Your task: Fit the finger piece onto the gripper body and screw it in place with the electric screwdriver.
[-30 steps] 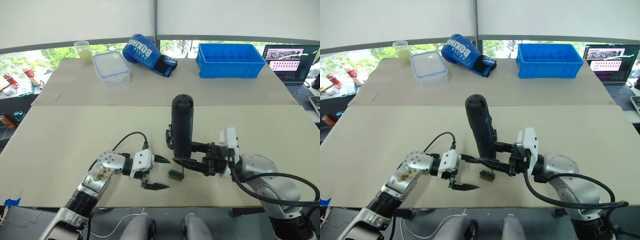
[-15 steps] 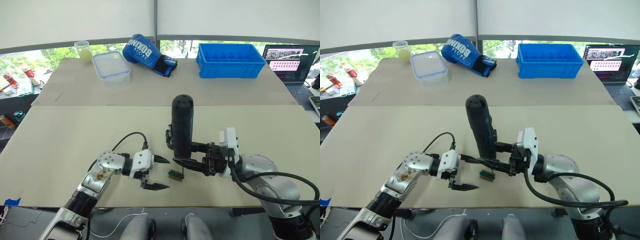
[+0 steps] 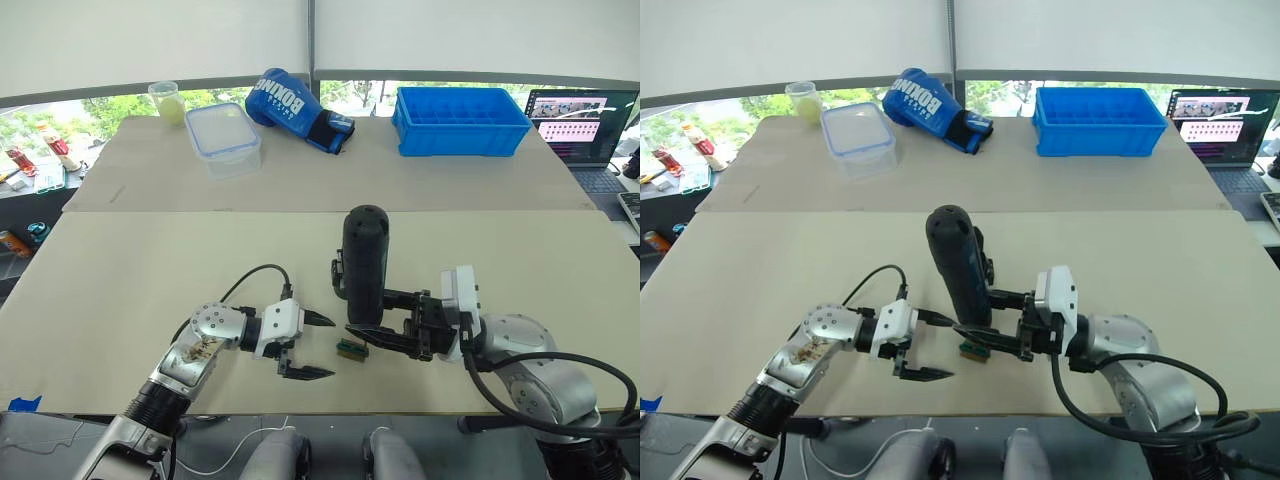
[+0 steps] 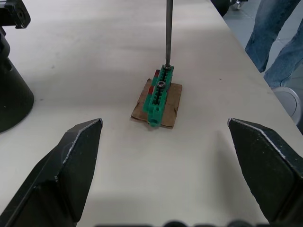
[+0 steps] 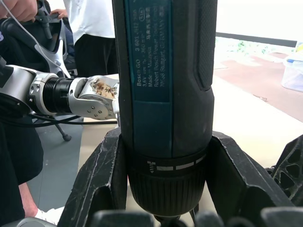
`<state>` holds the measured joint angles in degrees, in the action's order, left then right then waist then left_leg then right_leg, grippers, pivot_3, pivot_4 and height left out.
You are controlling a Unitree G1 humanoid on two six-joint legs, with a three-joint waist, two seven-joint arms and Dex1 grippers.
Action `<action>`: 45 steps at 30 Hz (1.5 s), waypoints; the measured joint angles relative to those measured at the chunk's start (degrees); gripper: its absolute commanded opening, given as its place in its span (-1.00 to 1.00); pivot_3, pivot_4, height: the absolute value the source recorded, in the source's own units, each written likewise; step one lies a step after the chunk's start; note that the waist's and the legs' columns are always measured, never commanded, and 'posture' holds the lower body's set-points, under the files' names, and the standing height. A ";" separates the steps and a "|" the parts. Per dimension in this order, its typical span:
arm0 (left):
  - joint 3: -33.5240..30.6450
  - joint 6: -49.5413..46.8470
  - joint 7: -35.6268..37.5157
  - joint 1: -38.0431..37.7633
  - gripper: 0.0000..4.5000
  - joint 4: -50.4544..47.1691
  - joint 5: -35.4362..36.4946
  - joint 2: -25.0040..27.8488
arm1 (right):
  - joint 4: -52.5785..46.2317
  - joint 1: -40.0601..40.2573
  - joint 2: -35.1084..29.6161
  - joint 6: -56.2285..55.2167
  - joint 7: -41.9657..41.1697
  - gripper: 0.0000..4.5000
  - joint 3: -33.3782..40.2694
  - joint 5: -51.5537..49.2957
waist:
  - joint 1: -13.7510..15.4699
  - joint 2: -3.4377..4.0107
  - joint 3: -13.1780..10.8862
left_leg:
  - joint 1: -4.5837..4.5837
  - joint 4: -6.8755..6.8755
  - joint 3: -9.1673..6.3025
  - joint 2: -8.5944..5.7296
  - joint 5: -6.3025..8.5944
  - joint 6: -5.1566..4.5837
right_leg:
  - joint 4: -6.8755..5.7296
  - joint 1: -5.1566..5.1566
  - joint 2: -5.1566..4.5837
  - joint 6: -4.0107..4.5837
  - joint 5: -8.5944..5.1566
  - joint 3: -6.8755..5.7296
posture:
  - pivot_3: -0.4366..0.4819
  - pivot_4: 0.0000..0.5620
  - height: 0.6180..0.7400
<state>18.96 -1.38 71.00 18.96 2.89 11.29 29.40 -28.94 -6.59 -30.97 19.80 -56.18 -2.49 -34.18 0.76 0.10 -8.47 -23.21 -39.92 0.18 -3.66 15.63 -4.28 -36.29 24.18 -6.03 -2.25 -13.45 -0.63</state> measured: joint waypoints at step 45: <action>-12.76 -15.29 -1.91 7.54 1.00 -1.61 11.19 5.89 | 15.01 -41.00 0.80 23.04 8.40 -0.15 0.50 -16.61 | -0.18 -0.08 -0.03 | -0.14 0.00 -0.06 -0.19 -0.02 -0.01 | -0.58 0.17 -0.12 0.01 0.01 -0.08 | -0.05 -0.47 1.00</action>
<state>6.20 -16.68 69.09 26.50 1.29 22.48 35.29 -13.92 -47.58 -30.17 42.83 -47.78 -1.99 -50.80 0.58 0.03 -8.50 -23.34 -39.92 0.12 -3.85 15.61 -4.29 -36.87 24.35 -6.14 -2.24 -13.45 -0.72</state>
